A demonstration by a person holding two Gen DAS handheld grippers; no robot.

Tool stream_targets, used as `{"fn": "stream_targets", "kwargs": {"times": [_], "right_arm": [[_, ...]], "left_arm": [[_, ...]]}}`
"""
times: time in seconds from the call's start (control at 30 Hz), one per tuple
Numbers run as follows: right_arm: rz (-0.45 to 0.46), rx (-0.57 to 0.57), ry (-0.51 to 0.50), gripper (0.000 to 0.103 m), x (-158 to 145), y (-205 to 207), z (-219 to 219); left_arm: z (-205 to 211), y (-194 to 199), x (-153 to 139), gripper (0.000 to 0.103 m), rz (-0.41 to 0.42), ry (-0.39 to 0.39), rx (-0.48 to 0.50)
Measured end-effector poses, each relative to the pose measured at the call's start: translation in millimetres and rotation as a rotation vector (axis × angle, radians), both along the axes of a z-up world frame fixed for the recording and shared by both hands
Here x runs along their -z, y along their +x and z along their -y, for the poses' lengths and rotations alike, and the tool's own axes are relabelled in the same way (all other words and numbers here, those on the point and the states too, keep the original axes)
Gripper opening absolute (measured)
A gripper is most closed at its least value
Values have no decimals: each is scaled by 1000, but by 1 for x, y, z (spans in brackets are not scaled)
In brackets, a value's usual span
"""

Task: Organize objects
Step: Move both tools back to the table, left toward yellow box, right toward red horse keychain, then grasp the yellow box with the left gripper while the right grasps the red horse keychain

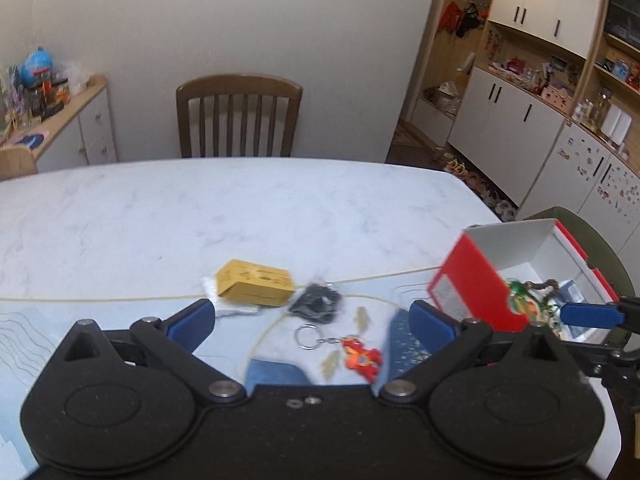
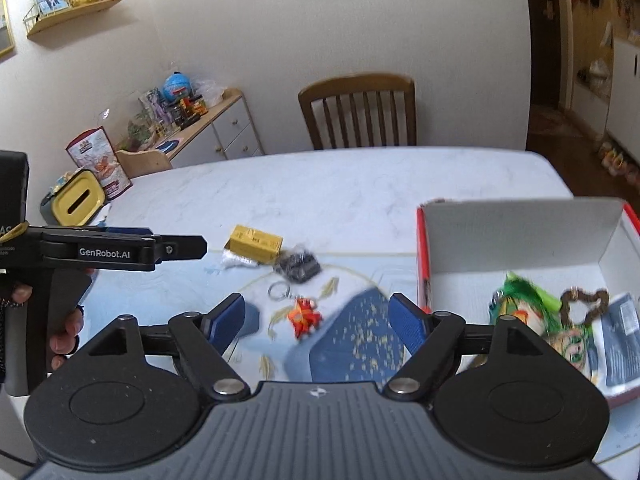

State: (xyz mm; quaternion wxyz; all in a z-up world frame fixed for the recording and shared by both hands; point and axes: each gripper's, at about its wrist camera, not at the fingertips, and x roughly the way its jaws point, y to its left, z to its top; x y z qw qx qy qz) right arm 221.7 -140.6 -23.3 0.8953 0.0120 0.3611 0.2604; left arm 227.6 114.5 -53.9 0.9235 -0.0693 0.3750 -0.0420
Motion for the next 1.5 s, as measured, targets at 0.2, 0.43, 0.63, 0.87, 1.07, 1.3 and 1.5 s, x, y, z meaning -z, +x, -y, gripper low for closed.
{"fn": "stream_targets", "kwargs": {"times": [0.2, 0.43, 0.63, 0.87, 1.07, 1.3, 1.5], "right_arm": [[15, 51, -26, 84, 15, 11, -27], [-111, 52, -112, 84, 46, 34, -57], [-120, 22, -179, 84, 70, 39, -75], [-163, -4, -203, 84, 92, 49, -81], [-169, -26, -221, 84, 104, 59, -91], [-164, -44, -247, 84, 116, 65, -102], [-133, -72, -282, 78, 124, 68, -113]], "left_arm": [[-26, 24, 15, 103, -31, -10, -34], [-32, 58, 35, 103, -56, 38, -38], [-17, 86, 56, 103, -85, 100, -46], [-1, 110, 80, 103, -104, 202, -63], [9, 116, 91, 103, -105, 253, -71], [14, 118, 100, 103, -94, 282, -82], [7, 118, 103, 99, -83, 258, -114]]}}
